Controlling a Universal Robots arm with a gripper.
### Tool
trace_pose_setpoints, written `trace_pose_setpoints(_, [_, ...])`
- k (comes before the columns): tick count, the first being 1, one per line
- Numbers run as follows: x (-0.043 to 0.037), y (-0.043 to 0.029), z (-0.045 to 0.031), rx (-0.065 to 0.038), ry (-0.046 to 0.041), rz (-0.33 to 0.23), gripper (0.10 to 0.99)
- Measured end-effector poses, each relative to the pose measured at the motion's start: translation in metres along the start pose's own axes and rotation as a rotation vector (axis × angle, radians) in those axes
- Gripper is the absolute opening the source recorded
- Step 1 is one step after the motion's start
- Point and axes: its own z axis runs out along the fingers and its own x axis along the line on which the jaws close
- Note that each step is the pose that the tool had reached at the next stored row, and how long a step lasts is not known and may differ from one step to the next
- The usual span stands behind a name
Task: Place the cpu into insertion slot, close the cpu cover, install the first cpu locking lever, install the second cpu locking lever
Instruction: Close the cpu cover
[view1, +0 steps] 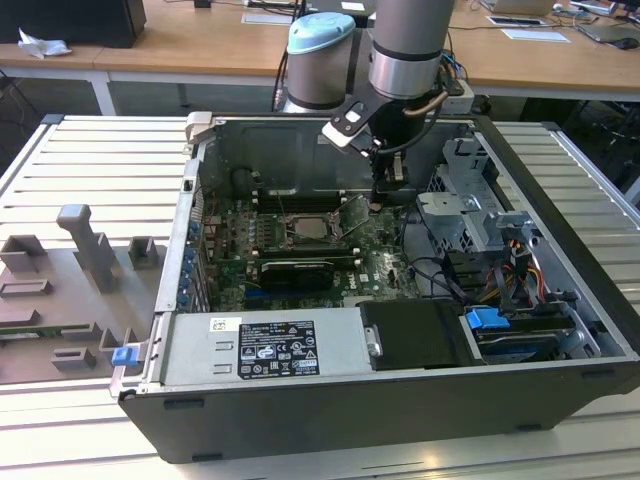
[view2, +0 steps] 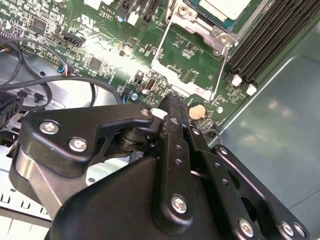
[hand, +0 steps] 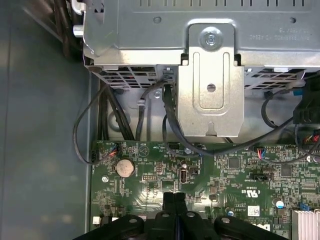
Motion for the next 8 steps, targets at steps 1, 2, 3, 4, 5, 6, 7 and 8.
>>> trace_pose_setpoints(1, [0.0000,0.0009,0.0000,0.000,-0.0001,0.000,0.106])
trace_pose_setpoints(2, [0.0000,0.0018,0.0001,0.000,-0.0002,0.000,0.106])
trace_pose_setpoints(3, [0.0000,0.0028,0.0001,0.000,-0.0005,0.000,0.106])
trace_pose_setpoints(4, [-0.0001,0.0041,0.0002,0.001,-0.0007,0.000,0.106])
trace_pose_setpoints(5, [-0.0001,0.0057,0.0002,0.001,-0.0011,0.000,0.106])
trace_pose_setpoints(6, [-0.0001,0.0071,0.0004,0.002,-0.0013,0.000,0.106])
trace_pose_setpoints(7, [-0.0001,0.0080,0.0011,0.002,-0.0015,0.000,0.106])
trace_pose_setpoints(8, [-0.0002,0.0078,0.0030,0.003,-0.0015,0.000,0.106])
